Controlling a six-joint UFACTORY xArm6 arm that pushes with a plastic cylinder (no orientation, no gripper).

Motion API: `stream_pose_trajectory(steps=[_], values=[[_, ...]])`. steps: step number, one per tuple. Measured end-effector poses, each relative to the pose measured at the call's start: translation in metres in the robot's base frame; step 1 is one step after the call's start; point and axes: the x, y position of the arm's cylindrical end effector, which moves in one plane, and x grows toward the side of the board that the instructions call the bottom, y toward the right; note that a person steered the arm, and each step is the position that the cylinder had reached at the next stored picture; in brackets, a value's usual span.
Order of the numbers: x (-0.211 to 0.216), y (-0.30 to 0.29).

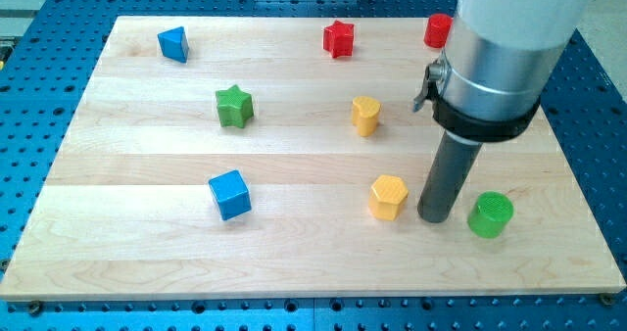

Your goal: Place green circle and the hexagon in a vertical line

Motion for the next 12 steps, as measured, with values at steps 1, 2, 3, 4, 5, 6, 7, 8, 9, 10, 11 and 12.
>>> stream_pose_trajectory(steps=[1, 2, 3, 4, 5, 6, 7, 8, 9, 10, 11, 12], values=[[-0.004, 0.025], [-0.004, 0.043], [0.053, 0.038], [0.066, -0.033], [0.046, -0.115], [-0.007, -0.156], [-0.074, -0.089], [-0.078, -0.099], [-0.026, -0.099], [-0.025, -0.099], [-0.025, -0.1], [-0.008, -0.102]])
